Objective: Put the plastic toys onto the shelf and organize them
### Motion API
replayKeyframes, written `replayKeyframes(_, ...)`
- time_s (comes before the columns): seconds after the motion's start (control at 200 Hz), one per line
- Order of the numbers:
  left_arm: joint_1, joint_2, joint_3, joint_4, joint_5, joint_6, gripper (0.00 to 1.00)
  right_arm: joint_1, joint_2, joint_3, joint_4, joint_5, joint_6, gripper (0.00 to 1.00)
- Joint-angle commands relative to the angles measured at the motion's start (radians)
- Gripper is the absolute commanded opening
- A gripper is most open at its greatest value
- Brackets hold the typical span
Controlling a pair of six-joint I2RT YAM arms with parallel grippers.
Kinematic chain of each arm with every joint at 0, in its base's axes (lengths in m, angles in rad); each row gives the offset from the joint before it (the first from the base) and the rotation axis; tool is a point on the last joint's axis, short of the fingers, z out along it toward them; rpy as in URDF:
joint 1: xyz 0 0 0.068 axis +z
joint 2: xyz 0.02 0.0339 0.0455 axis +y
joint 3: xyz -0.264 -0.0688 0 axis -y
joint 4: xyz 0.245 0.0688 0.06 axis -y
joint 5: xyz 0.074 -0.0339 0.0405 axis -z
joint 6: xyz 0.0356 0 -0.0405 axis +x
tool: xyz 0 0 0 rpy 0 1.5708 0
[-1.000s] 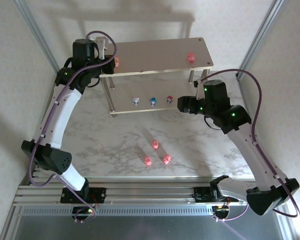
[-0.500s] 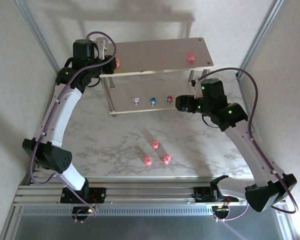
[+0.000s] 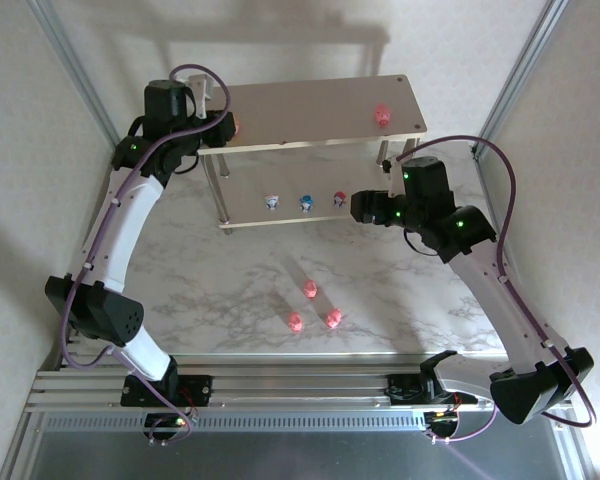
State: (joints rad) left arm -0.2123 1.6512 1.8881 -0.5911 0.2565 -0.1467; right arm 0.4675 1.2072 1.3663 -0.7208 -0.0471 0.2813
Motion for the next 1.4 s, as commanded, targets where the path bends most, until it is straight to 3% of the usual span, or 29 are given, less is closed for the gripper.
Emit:
replayKeyframes(0.0,0.008,-0.007,-0.014,0.013,-0.022,-0.001,0.42,0.004,0.001,0.018,0.027,-0.002,0.012,0.76)
replayKeyframes(0.235,0.022,-0.031,-0.023,0.048,-0.033,-0.008,0.48,0.004,0.007,0.021,0.027,-0.008,0.012,0.76)
replayKeyframes(0.826,0.036,-0.082,-0.053,0.098,-0.035,-0.014,0.49,0.004,0.012,0.020,0.032,-0.009,0.019,0.76)
replayKeyframes(1.081,0.037,-0.225,-0.020,0.138,-0.217,0.040,0.50,0.005,0.011,0.027,-0.025,0.006,0.008,0.76)
replayKeyframes(1.176,0.033,-0.290,0.006,0.074,-0.216,0.043,0.48,0.012,0.007,0.018,-0.078,0.011,0.020,0.73)
replayKeyframes(1.251,-0.020,-0.365,-0.073,0.044,-0.217,0.029,0.46,0.045,-0.005,-0.010,-0.128,0.049,0.058,0.70)
replayKeyframes(1.397,-0.221,-0.552,-0.479,0.140,-0.305,-0.044,0.43,0.189,-0.021,-0.101,-0.230,0.179,0.173,0.70)
